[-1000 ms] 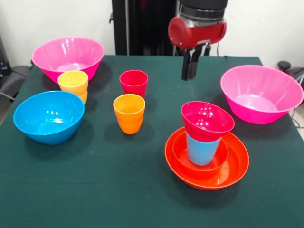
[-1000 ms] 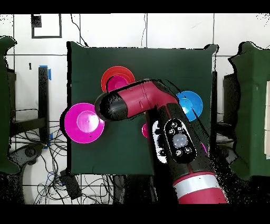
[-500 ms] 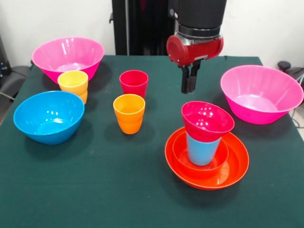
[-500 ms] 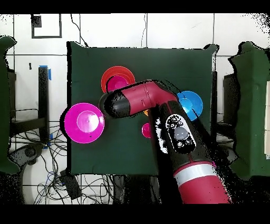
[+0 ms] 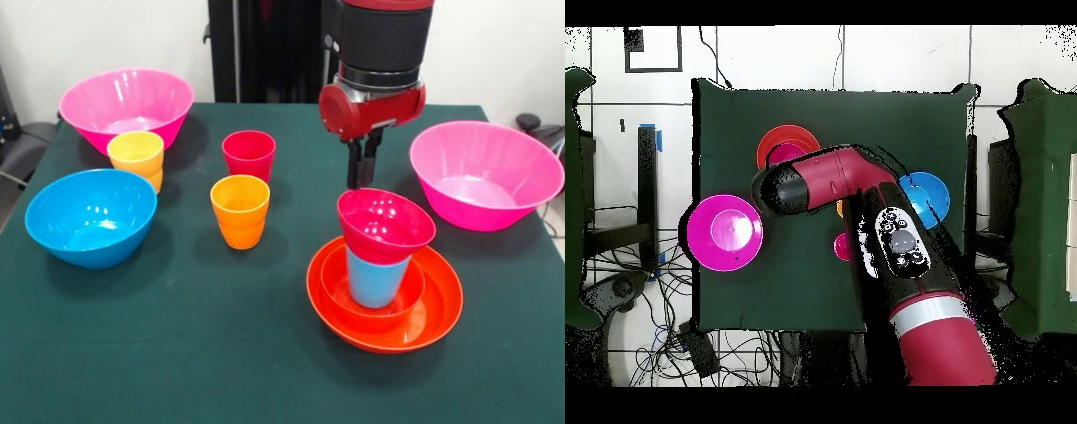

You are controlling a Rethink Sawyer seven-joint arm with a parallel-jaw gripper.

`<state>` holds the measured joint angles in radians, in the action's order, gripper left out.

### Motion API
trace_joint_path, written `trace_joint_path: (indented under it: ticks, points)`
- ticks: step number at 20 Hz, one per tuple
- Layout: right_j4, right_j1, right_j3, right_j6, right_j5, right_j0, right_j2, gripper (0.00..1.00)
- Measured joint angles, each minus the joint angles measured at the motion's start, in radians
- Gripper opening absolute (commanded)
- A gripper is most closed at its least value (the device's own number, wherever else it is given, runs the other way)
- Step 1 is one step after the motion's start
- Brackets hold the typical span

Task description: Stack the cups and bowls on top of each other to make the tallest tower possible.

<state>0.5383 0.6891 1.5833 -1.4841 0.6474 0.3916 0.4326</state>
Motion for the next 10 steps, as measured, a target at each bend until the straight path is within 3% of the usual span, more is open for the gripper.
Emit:
trace_joint_path:
  ticks: [10]
  points:
    - [-0.002,-0.007,-0.034,0.000,0.000,-0.008,0.000,0.00]
